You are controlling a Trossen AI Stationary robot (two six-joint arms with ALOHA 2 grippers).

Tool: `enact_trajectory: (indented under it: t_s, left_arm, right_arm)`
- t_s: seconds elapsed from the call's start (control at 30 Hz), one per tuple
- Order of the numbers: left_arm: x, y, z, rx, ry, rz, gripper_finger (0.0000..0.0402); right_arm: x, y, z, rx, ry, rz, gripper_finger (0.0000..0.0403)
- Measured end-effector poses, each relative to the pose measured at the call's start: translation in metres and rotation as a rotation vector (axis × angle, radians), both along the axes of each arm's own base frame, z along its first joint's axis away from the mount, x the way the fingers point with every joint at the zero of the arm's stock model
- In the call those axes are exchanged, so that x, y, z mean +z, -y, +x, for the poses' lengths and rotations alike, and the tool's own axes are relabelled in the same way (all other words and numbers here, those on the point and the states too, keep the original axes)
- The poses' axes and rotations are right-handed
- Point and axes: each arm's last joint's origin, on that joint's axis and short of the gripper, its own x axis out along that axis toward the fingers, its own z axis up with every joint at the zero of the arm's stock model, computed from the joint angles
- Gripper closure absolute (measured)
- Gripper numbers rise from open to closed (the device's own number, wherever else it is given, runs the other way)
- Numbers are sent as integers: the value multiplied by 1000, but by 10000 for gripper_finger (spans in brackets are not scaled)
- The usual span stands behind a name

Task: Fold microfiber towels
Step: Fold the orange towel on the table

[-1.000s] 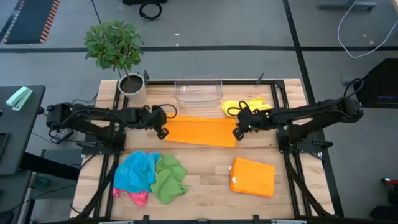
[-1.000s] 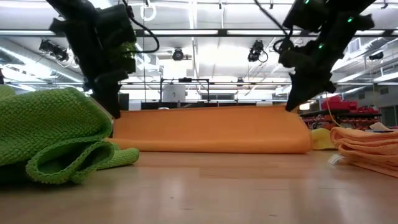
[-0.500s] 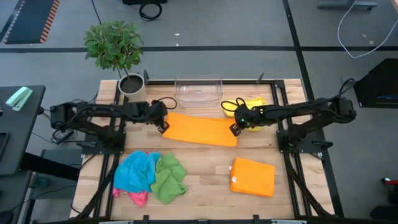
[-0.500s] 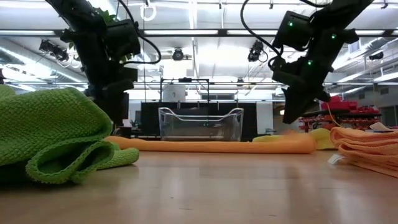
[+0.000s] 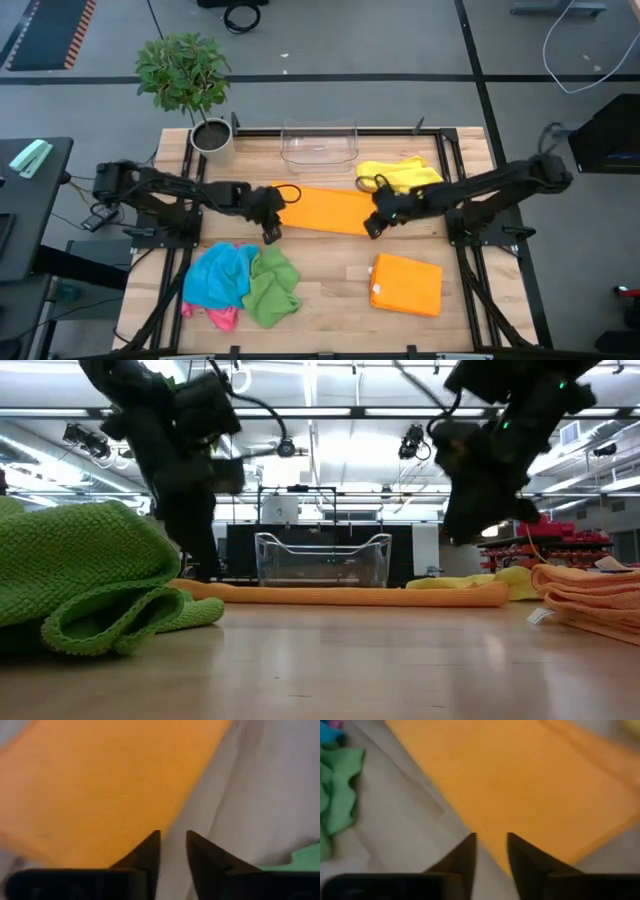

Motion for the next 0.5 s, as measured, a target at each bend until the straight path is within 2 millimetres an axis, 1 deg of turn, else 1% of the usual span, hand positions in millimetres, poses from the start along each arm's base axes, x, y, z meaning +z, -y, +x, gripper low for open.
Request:
enact_trajectory:
  t_s: [0.1, 0.13, 0.2, 0.3, 0.4, 0.5]
  left_arm:
    - [-21, 1, 6, 12, -69, -6, 381]
    - [-27, 0, 7, 32, -92, -17, 390]
    - [-33, -1, 9, 64, -114, -37, 388]
    - [-36, 5, 10, 66, -118, -81, 389]
    - [-30, 19, 15, 23, -107, -194, 395]
    - [-18, 36, 22, -100, -111, -361, 387]
  right_arm:
    - [-18, -8, 10, -5, -41, 1, 377]
    - [-24, -10, 11, -7, -61, 3, 389]
    - [-35, -11, 13, -19, -108, 11, 393]
    - [-50, -10, 14, -12, -188, -7, 398]
    - [-58, -3, 17, 10, -224, -34, 399]
    - [-58, 12, 18, 2, -233, -94, 399]
